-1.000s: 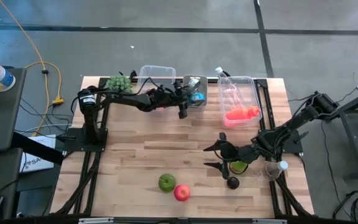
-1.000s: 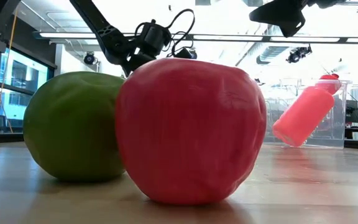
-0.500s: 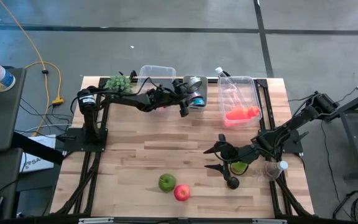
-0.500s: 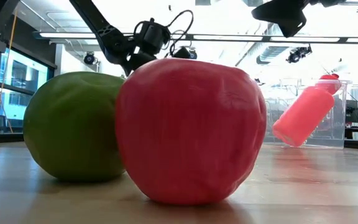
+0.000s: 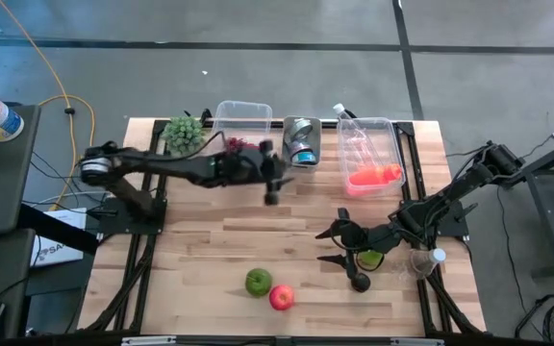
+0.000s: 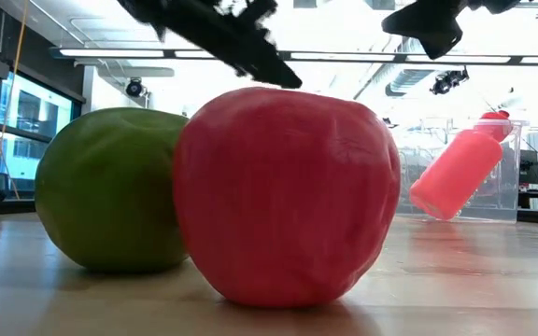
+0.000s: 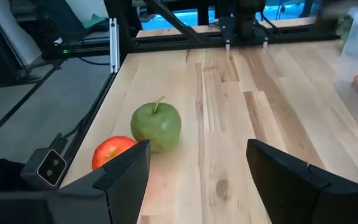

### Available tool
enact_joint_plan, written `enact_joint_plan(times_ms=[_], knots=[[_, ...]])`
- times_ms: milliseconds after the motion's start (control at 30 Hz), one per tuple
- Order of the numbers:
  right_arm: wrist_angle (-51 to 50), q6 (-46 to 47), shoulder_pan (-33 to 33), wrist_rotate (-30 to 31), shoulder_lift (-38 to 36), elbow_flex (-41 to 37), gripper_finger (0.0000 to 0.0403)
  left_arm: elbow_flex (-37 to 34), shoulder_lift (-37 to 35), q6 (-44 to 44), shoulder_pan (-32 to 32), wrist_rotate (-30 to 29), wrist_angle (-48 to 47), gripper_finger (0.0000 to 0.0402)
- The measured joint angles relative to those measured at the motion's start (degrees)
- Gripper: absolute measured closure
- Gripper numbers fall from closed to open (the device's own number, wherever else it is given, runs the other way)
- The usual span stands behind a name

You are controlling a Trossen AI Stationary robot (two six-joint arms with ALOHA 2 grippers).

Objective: Pick & Place Food Item
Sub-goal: Put the green apple into the left transparent bin

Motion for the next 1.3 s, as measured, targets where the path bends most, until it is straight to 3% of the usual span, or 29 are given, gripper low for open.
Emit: enact_joint_plan(times_ms=[233, 433, 767, 867, 967, 1300], knots=[[0.25, -0.97, -1.19, -0.03, 0.0, 0.0, 0.0144, 0.0, -9.04, -12.15, -12.74, -0.27, -20.52, 0.0253], [-0.04, -2.1, -0.98, -0.44, 0.0, 0.0, 0.0144, -0.02, -9.59, -20.34, -23.32, 0.11, -30.86, 0.0254], [-0.06, 2.05, -1.0, -1.87, 0.0, 0.0, 0.0144, -0.04, -6.9, -31.51, -37.02, -1.07, -35.64, 0.0255], [0.15, 1.93, -1.0, -1.83, 0.0, 0.0, 0.0144, -0.13, -4.54, -35.59, -39.88, -5.36, -35.67, 0.0255], [0.45, 1.48, -1.02, -1.5, 0.0, 0.0, 0.0144, -0.13, -1.22, -40.17, -40.62, -8.5, -35.77, 0.0255], [1.33, 1.64, -1.02, -1.39, 0.0, 0.0, 0.0144, -0.13, 5.07, -40.58, -41.14, -5.78, -33.39, 0.0255]])
